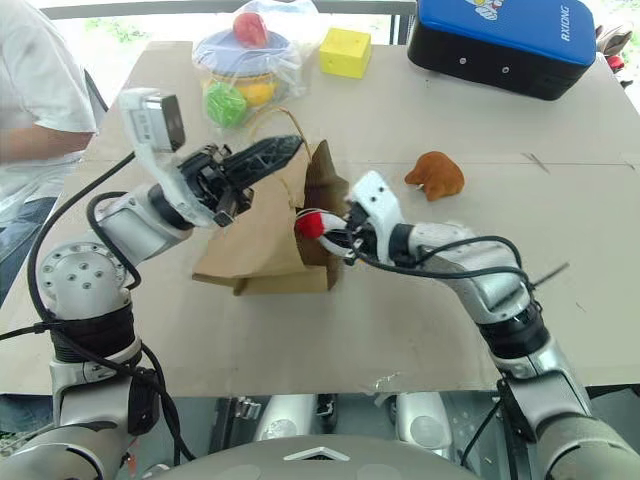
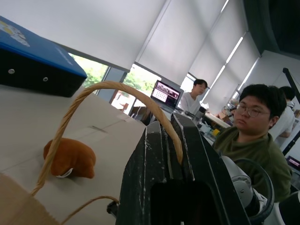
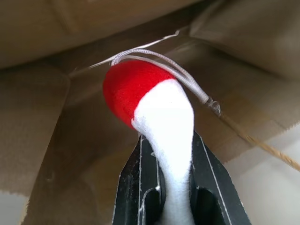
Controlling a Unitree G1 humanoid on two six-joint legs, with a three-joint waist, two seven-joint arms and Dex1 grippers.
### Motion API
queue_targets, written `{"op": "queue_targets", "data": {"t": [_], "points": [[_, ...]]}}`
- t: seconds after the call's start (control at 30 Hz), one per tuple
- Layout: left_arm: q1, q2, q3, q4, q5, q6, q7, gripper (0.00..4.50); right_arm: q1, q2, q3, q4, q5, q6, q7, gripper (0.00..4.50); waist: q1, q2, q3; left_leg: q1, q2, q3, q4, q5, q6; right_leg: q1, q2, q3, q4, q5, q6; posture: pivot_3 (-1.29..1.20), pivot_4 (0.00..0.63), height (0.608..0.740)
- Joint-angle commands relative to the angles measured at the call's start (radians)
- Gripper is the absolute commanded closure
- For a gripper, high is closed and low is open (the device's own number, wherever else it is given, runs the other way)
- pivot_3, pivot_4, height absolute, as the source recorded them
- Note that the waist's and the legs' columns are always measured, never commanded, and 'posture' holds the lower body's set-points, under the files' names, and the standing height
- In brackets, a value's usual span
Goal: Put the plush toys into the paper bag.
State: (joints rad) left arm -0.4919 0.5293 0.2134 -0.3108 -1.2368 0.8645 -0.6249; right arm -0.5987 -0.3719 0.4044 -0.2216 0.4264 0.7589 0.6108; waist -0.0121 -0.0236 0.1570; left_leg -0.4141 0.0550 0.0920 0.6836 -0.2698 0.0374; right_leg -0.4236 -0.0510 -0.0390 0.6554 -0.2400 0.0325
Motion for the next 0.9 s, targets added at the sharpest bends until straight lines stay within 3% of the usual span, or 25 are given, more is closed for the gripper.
{"op": "queue_targets", "data": {"t": [0.03,0.2,0.3,0.33,0.43,0.57,0.8,0.9], "points": [[-0.002,0.004,-0.012,-0.039,0.004,-0.008,-0.024,4.5,-0.081,0.034,0.092,0.106,-0.145,-0.253,0.094,4.45,0.0,0.0,0.0,0.0,0.0,0.001,0.0,0.0,0.0,-0.001,0.0,0.0,0.0,0.0,0.0,0.0,0.15,0.74],[0.025,0.008,-0.011,-0.049,0.016,-0.017,-0.04,4.5,-0.135,0.079,0.195,0.325,-0.338,-0.645,0.188,4.45,0.0,0.0,0.0,-0.001,0.0,0.0,0.0,0.0,0.0,-0.001,0.0,0.0,0.0,0.0,0.0,0.0,0.15,0.74],[0.044,0.018,-0.012,-0.062,0.037,-0.026,-0.061,4.5,-0.133,0.092,0.188,0.399,-0.35,-0.752,0.259,4.45,0.001,0.0,0.0,-0.001,0.0,0.0,0.0,0.0,0.0,-0.001,-0.001,0.0,0.0,0.0,0.0,0.0,0.15,0.74],[0.05,0.022,-0.013,-0.068,0.05,-0.035,-0.072,4.5,-0.133,0.095,0.177,0.413,-0.35,-0.779,0.277,3.72,0.001,0.0,0.0,-0.001,0.0,0.001,0.0,0.0,0.0,-0.001,-0.001,0.0,0.0,0.0,0.0,0.0,0.15,0.74],[0.058,0.024,-0.015,-0.073,0.072,-0.052,-0.091,4.5,-0.123,0.094,0.143,0.404,-0.321,-0.787,0.328,2.37,0.001,0.0,0.0,-0.001,0.001,0.001,0.001,0.0,0.0,-0.001,-0.002,0.0,0.0,0.0,0.0,0.0,0.15,0.74],[0.069,0.024,-0.01,-0.068,0.098,-0.079,-0.119,4.5,-0.059,0.014,0.08,0.28,-0.325,-0.753,0.337,0.6,0.005,0.0,0.0,-0.001,0.002,0.0,0.001,0.0,-0.001,-0.001,-0.002,0.0,0.001,0.0,0.0,0.0,0.15,0.74],[0.091,0.039,-0.008,-0.03,0.163,-0.13,-0.189,4.5,0.067,-0.106,-0.068,0.026,-0.289,-0.566,0.29,0.6,0.005,0.0,0.0,0.0,0.001,0.001,0.001,0.0,-0.001,-0.001,-0.003,0.0,0.001,0.0,0.0,0.0,0.15,0.74],[0.104,0.047,-0.038,-0.012,0.254,-0.201,-0.25,4.5,0.126,-0.141,-0.139,-0.088,-0.254,-0.452,0.258,0.6,0.004,0.0,0.0,0.0,0.001,0.001,0.001,0.0,-0.001,-0.001,-0.002,0.0,0.001,0.0,0.0,0.0,0.15,0.74]]}}
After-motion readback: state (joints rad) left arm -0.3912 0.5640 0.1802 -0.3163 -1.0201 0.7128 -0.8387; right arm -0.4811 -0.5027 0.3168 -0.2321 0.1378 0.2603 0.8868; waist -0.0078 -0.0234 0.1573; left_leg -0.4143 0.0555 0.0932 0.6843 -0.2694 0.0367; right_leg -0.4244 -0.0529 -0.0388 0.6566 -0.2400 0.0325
